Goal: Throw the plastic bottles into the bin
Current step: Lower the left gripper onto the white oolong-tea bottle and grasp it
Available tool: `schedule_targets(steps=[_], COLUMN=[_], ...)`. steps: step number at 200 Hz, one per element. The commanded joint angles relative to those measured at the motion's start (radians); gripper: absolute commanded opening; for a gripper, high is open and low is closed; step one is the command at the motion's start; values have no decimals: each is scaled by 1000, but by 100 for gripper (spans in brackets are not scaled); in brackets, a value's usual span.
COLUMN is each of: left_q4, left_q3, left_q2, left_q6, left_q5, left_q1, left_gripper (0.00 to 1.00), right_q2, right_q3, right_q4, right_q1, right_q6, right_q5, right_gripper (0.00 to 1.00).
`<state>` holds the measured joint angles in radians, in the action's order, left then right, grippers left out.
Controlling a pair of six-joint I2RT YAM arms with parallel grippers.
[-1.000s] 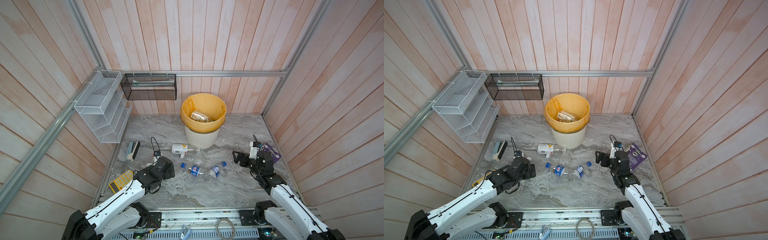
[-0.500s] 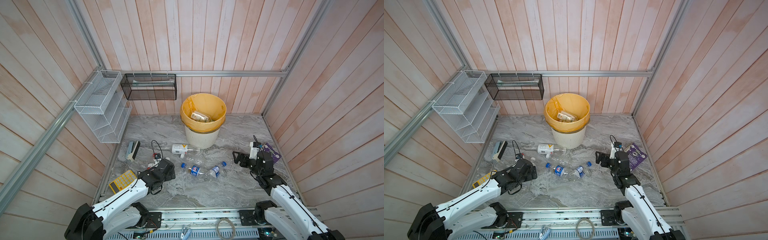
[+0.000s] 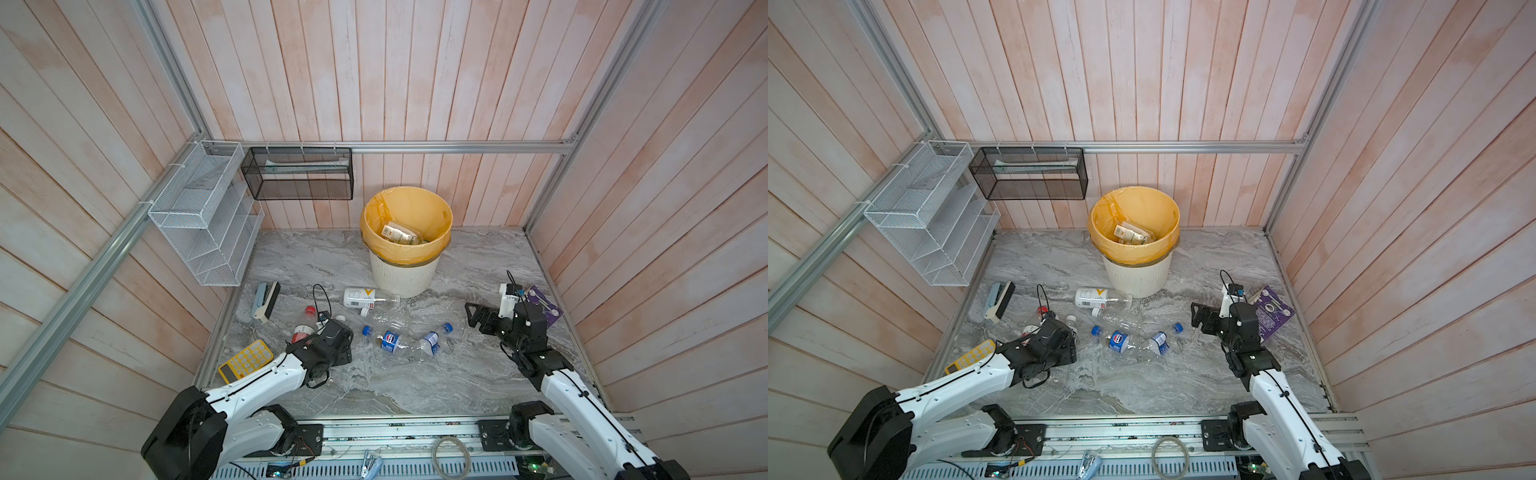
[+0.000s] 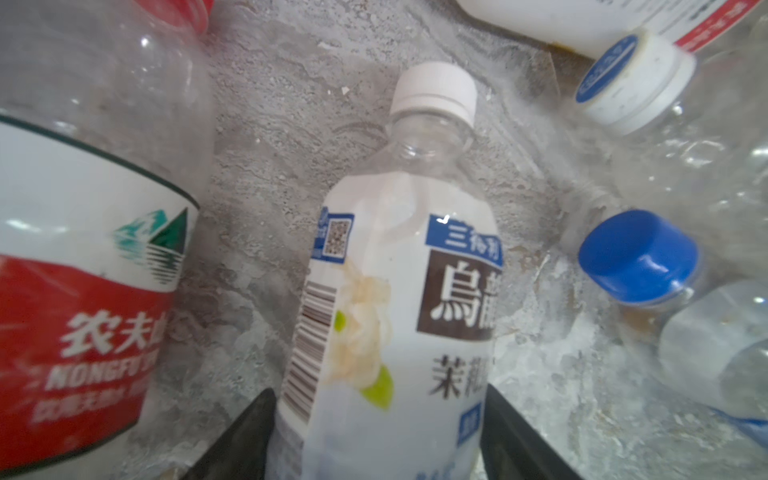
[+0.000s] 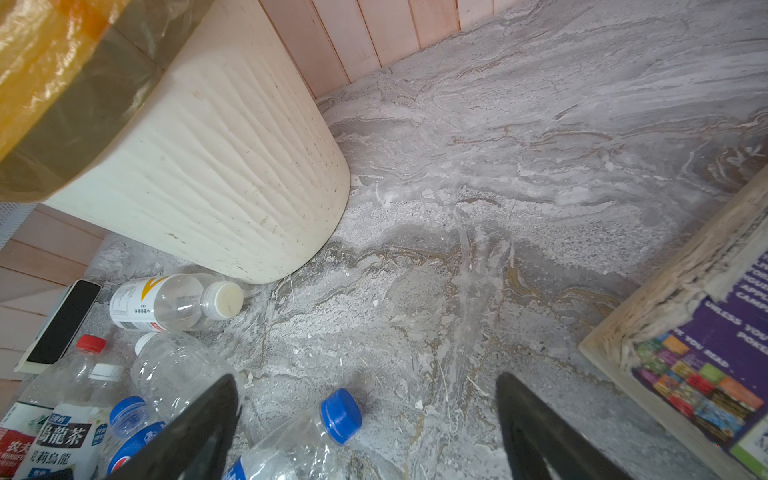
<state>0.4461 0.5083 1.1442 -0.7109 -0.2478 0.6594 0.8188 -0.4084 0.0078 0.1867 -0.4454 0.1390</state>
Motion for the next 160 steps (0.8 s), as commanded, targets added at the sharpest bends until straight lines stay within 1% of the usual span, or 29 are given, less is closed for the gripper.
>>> schedule_targets(steps=[1, 31, 58, 91, 117, 144, 160], left_q4=[-49, -59, -67, -94, -80, -80, -86], left_q3=[-13, -17, -21, -37, -34, -20, 0], left_q2=[3, 3, -12, -85, -172, -313, -406], left_q6=[20, 30, 31, 33, 34, 42, 68], left_q5=[31, 42, 51, 59, 53, 60, 44], left_q1=[0, 1, 1, 1, 2, 1, 6], left_gripper=[73, 73, 64, 61, 60, 59, 57], right_q2=[-10, -12, -15, -20, -28, -33, -35], right_q3=[2, 0, -6, -3, -4, -5, -6], right_q4=[11, 8, 3, 1, -4, -8, -8], right_q1=[4, 4, 4, 3, 3, 4, 4], right_q6=[-7, -2, 1, 1, 4, 5, 5], right_q5=[-10, -15, -16, -19, -25, -31, -32], right_gripper=[97, 97, 97, 98, 98, 98, 98])
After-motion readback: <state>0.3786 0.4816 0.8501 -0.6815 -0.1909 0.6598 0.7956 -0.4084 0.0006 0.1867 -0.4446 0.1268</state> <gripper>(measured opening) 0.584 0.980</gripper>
